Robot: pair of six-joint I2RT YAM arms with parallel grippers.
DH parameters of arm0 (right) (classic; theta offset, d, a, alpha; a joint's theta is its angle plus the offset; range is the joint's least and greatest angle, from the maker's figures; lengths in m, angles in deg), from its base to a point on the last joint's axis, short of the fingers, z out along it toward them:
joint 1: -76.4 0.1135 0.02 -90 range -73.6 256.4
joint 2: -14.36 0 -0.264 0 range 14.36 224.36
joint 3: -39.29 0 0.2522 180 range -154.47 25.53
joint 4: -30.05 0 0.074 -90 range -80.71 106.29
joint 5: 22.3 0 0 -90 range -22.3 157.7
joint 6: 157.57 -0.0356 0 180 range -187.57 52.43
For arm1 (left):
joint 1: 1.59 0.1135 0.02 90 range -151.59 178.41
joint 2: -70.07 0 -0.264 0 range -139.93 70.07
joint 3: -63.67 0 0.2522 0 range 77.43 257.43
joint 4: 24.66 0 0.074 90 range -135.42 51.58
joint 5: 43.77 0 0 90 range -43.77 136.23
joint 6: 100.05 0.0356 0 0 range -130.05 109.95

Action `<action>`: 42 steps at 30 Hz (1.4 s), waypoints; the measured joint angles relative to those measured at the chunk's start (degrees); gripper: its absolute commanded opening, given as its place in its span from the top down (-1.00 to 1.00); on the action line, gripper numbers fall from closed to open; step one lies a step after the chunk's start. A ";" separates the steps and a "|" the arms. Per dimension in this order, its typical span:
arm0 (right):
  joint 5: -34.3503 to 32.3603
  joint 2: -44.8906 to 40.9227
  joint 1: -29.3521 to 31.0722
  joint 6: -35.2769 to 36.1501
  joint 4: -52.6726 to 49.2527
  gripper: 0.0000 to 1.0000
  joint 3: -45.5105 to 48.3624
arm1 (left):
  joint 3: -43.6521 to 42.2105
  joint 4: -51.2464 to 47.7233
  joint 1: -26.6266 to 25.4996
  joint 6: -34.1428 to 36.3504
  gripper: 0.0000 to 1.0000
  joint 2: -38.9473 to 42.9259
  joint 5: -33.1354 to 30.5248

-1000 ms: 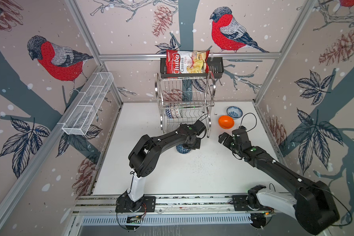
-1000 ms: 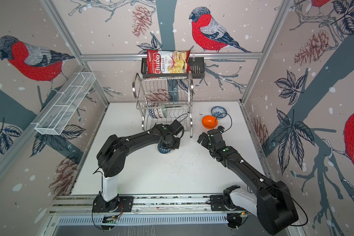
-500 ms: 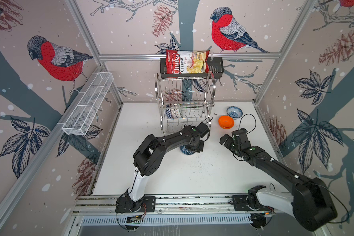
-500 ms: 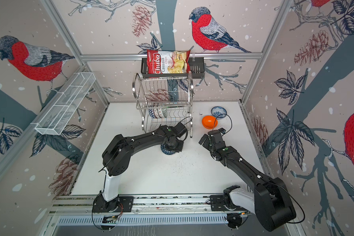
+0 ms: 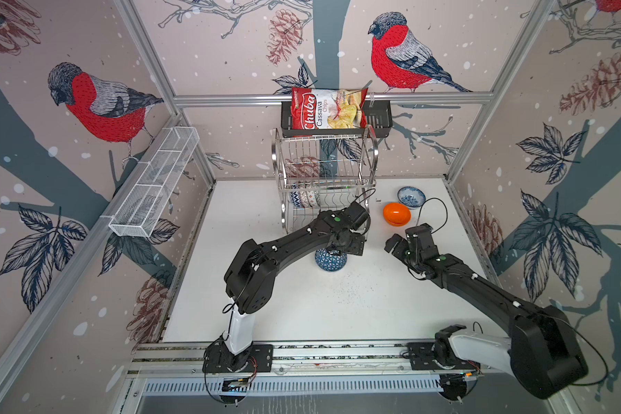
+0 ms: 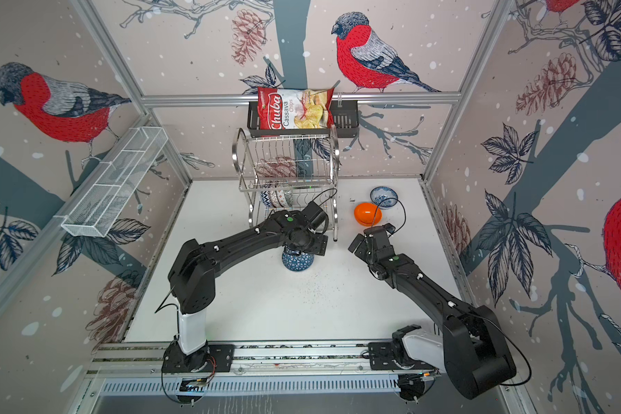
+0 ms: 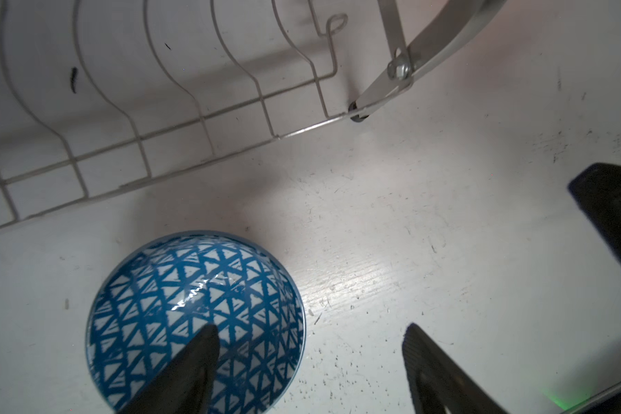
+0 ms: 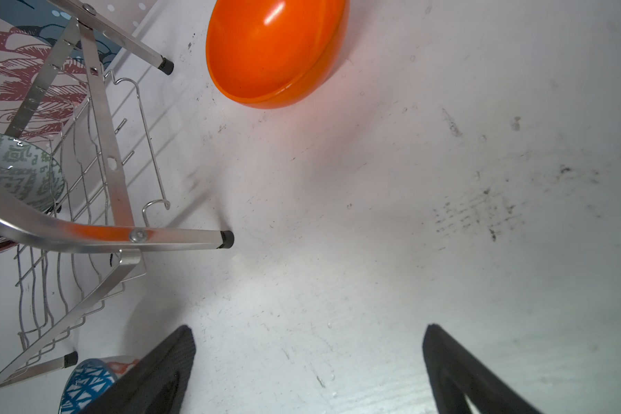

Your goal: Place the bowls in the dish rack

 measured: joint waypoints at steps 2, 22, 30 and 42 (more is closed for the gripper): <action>0.44 0.37 0.28 0.02 0.46 -0.99 -0.52 | -2.29 0.61 0.59 0.04 -0.92 3.04 -1.01; -6.43 15.65 22.34 10.69 1.57 -0.99 -20.22 | -33.00 14.01 23.28 -6.47 -0.94 38.03 7.43; -5.95 26.25 30.16 11.67 -0.98 -0.88 -29.31 | -37.16 14.34 33.20 -7.50 -0.94 42.84 14.56; -4.11 43.04 33.42 7.39 -9.60 -0.54 -44.19 | -44.65 16.61 38.99 -9.05 -0.94 44.61 21.84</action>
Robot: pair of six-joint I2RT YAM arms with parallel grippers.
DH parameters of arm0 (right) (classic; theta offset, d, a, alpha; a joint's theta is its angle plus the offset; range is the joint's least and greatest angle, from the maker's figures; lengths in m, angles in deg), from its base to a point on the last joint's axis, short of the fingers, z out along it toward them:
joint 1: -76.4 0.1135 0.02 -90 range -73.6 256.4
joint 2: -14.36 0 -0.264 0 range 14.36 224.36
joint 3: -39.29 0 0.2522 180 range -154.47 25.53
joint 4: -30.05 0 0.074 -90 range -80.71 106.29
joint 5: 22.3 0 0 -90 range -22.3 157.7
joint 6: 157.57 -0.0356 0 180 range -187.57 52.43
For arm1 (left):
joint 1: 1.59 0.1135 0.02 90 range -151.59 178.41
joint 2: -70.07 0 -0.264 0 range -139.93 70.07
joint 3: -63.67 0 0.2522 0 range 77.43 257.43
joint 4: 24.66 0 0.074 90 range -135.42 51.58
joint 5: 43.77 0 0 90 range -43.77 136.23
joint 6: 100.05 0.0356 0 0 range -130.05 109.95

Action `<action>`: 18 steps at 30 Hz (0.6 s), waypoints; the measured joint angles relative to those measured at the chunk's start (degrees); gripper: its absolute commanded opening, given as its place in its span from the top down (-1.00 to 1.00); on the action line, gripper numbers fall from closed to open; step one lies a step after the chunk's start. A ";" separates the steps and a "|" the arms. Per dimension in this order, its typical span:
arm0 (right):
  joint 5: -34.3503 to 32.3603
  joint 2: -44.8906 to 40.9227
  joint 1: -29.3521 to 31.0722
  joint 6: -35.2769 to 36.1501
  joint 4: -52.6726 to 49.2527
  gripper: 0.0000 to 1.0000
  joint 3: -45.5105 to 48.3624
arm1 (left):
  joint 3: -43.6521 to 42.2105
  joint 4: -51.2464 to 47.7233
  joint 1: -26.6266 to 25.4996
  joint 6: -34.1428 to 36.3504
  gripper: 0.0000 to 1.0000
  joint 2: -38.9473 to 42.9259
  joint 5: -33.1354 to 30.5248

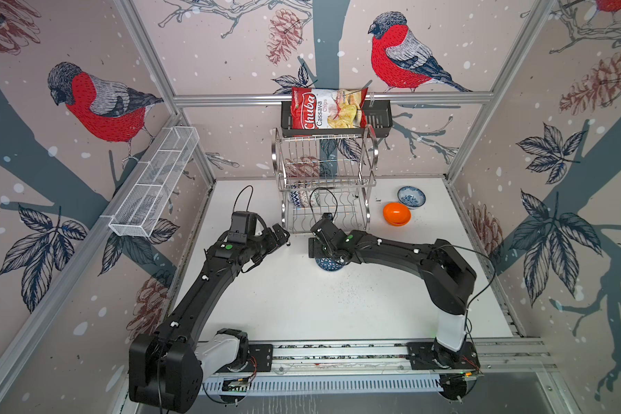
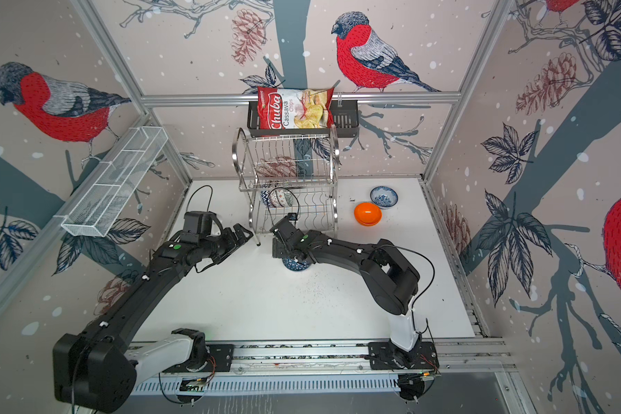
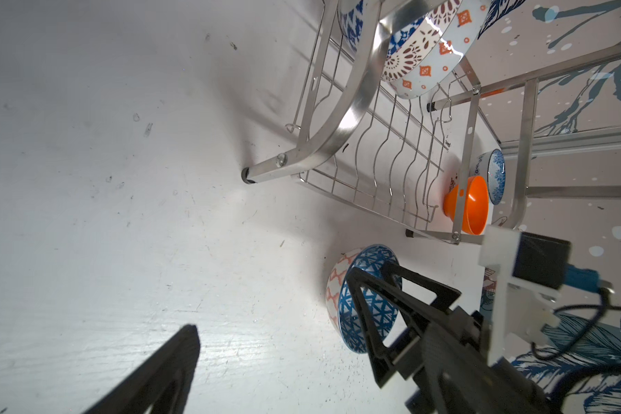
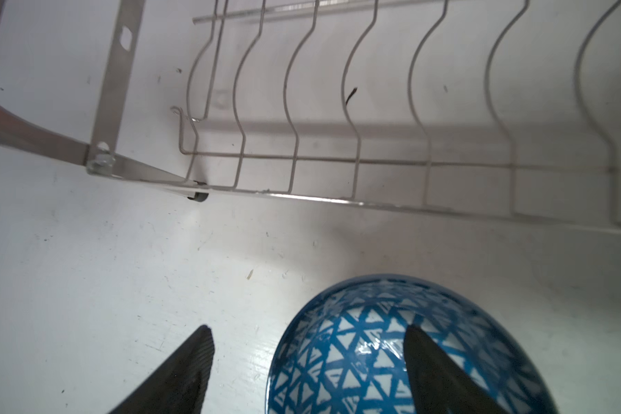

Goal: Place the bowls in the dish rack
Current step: 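Lower the right gripper onto the blue-triangle bowl rim and grasp it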

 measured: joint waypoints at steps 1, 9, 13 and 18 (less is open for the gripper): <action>0.20 1.29 0.31 -0.33 -0.94 -0.52 -1.44 | -0.44 0.39 0.31 0.00 -0.94 0.17 0.76; 0.48 5.27 1.99 -5.86 -6.56 -0.32 -6.05 | -3.13 2.47 0.57 0.02 -0.94 1.31 3.19; 0.52 6.40 3.67 -6.73 -8.28 -0.14 -7.34 | -4.33 3.30 0.57 0.02 -0.94 1.70 3.96; 0.13 6.60 4.50 -7.67 -10.05 0.19 -7.06 | -5.90 3.43 0.57 -0.22 -0.94 2.89 4.44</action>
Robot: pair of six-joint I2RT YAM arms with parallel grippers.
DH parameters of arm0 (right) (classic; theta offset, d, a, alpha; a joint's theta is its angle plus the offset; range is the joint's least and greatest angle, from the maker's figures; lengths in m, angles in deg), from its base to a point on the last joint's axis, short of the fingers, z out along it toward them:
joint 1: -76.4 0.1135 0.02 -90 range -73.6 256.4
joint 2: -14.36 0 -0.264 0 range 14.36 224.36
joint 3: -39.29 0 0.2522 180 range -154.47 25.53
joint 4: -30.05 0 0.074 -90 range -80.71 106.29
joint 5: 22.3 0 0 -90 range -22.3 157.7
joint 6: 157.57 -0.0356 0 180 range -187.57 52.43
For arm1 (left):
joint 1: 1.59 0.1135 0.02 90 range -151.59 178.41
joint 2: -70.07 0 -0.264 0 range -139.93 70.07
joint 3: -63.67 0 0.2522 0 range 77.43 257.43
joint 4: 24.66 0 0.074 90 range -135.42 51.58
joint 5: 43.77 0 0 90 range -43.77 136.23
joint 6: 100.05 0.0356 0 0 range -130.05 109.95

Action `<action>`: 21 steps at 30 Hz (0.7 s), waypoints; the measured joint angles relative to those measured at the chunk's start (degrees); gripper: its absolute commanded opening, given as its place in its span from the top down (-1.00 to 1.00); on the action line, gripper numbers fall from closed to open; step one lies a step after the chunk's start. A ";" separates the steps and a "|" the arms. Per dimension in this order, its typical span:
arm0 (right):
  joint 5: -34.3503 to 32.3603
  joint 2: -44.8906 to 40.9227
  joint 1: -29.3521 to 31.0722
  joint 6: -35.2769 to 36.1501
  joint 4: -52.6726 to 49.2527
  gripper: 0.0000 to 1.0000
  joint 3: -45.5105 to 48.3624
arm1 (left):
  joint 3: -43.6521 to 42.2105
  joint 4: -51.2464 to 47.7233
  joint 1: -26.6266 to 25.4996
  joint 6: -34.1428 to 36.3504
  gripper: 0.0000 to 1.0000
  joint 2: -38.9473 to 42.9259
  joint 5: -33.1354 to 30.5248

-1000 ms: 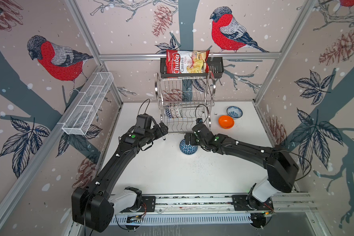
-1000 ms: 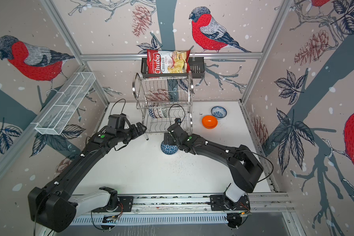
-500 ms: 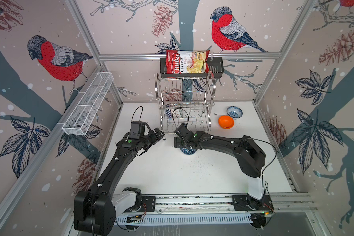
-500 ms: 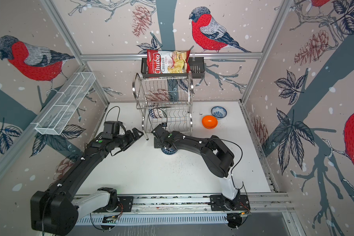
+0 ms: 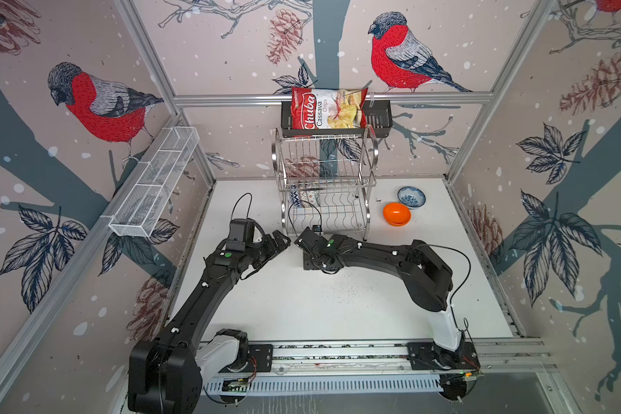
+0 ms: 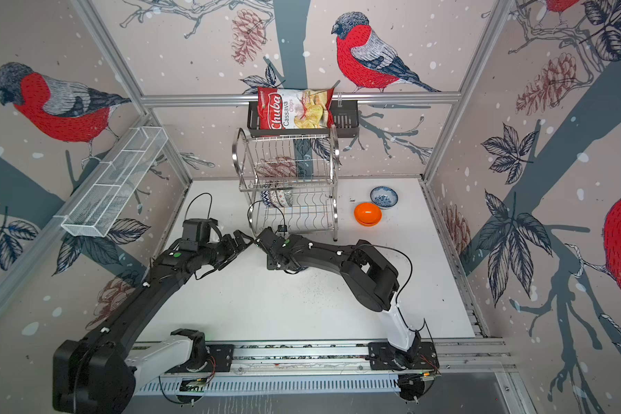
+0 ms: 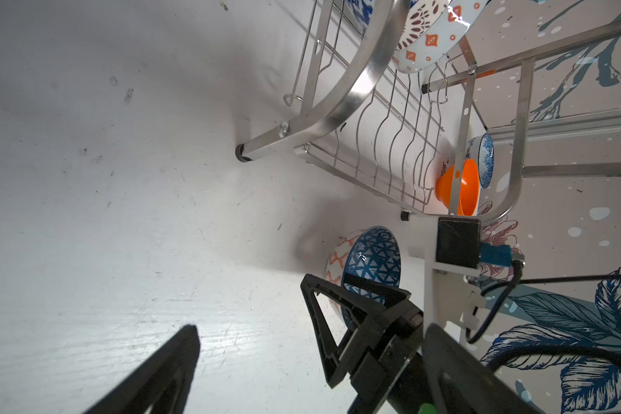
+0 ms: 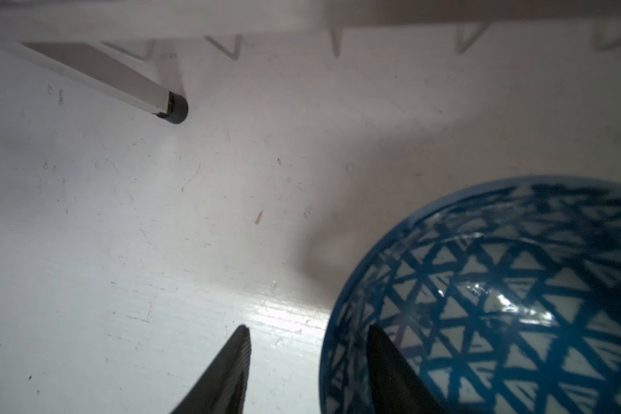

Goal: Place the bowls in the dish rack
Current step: 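Lower the right gripper onto the blue-triangle bowl rim and grasp it, then lift the blue-triangle bowl off the table with the right gripper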

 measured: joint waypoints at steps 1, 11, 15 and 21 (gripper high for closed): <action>-0.09 0.00 0.09 -0.39 -0.35 0.26 0.24 | -0.22 0.00 0.00 -0.11 -0.94 0.26 0.33; -1.75 0.22 -0.02 -1.42 -2.25 0.62 -1.62 | -0.07 0.22 -1.20 -1.40 -0.94 0.02 2.56; -3.56 0.68 -0.02 -0.81 -3.06 0.78 -3.37 | -0.09 0.68 -1.77 -1.46 -0.94 -0.07 2.60; -4.90 -1.09 -0.66 1.99 -2.86 0.95 -3.28 | -0.20 0.83 -1.57 -1.90 -0.94 -1.29 2.34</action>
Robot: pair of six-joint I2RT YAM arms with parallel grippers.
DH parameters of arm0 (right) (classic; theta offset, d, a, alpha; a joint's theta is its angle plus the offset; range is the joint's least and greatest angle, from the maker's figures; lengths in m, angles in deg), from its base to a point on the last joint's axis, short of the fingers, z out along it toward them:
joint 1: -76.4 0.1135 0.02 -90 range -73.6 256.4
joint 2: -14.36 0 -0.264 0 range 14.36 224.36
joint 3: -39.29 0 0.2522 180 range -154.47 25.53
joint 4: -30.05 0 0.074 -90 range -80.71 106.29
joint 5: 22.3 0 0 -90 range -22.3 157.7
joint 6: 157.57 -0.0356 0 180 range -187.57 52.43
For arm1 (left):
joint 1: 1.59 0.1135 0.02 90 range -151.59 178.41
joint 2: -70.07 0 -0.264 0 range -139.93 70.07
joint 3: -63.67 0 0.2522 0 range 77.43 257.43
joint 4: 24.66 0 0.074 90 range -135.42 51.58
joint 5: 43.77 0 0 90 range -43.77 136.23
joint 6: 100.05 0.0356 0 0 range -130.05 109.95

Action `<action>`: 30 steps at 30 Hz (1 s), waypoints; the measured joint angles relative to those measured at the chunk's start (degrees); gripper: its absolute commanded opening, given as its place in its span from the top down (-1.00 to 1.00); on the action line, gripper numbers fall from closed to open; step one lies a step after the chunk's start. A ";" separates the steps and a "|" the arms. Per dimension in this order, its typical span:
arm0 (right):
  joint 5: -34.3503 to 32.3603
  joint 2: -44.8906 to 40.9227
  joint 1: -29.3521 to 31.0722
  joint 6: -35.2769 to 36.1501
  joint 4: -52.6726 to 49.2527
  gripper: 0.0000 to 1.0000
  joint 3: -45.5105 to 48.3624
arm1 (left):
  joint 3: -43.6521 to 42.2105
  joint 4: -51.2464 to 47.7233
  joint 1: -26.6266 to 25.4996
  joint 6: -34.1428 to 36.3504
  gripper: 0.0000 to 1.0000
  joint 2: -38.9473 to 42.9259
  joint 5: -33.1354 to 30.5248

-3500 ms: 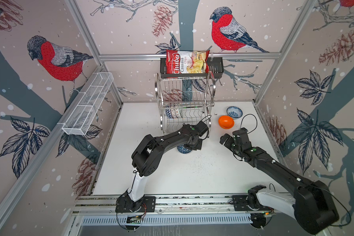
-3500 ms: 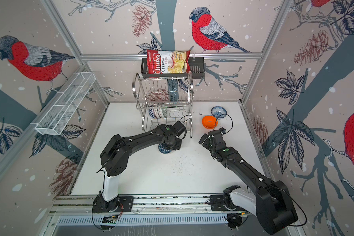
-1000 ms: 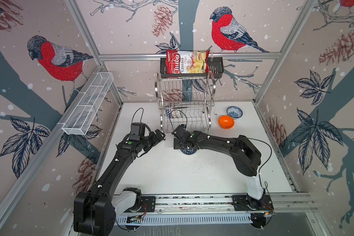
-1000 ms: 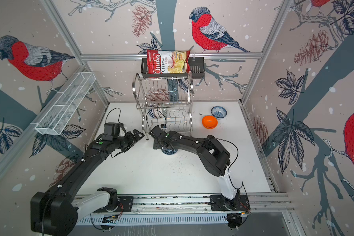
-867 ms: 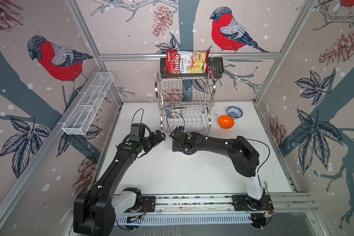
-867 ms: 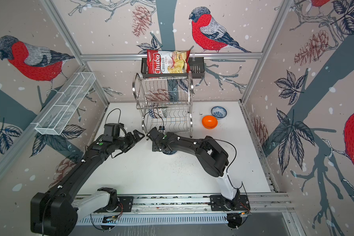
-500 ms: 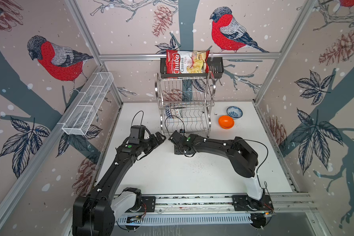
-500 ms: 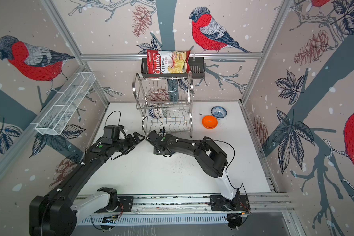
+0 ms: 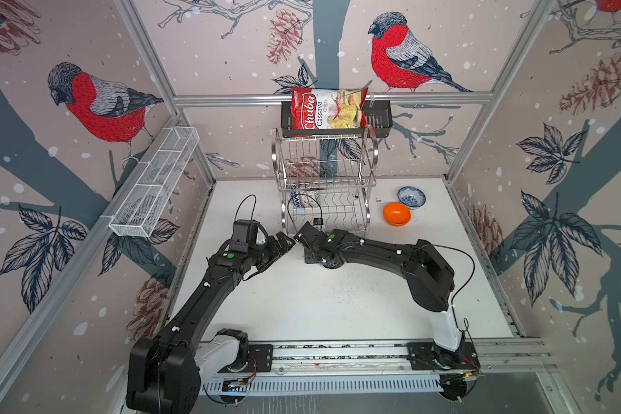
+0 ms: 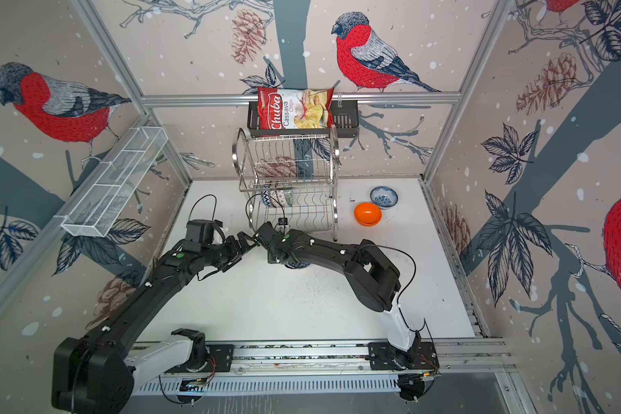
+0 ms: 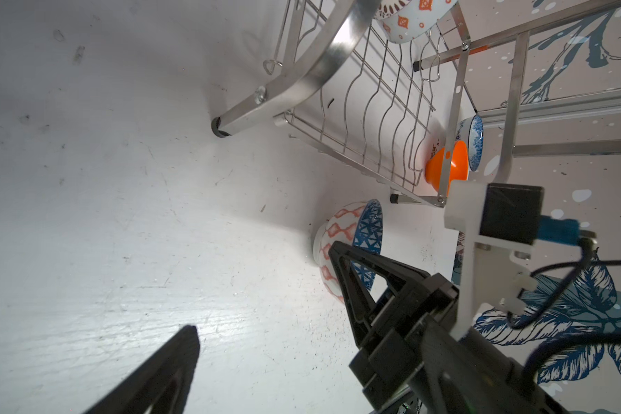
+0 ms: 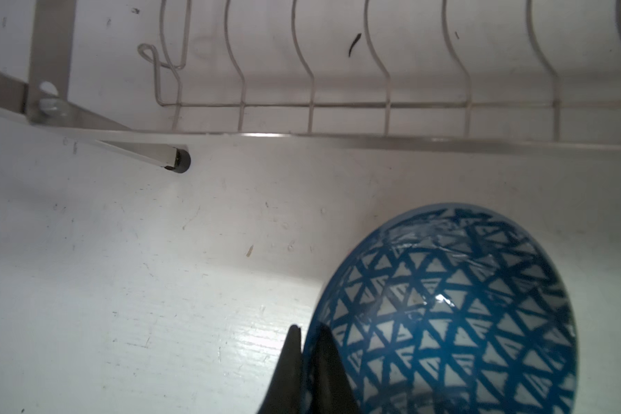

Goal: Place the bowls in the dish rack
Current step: 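Lift the blue-triangle bowl off the table with the right gripper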

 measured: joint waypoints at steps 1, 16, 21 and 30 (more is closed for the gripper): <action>0.31 -0.35 -0.20 0.31 0.59 0.95 0.57 | 0.17 0.00 0.48 -0.28 -0.94 -0.63 0.17; 7.41 -6.45 -2.62 7.72 9.84 0.99 8.83 | 7.23 1.36 2.54 -0.87 -0.94 -7.63 1.62; 10.34 -9.42 -3.15 10.51 13.51 1.00 13.16 | 8.46 1.38 2.86 -0.85 -0.94 -9.35 1.90; 13.00 -11.02 -2.93 15.02 16.37 1.00 14.40 | 10.40 -0.96 2.86 -0.83 -0.94 -9.49 1.33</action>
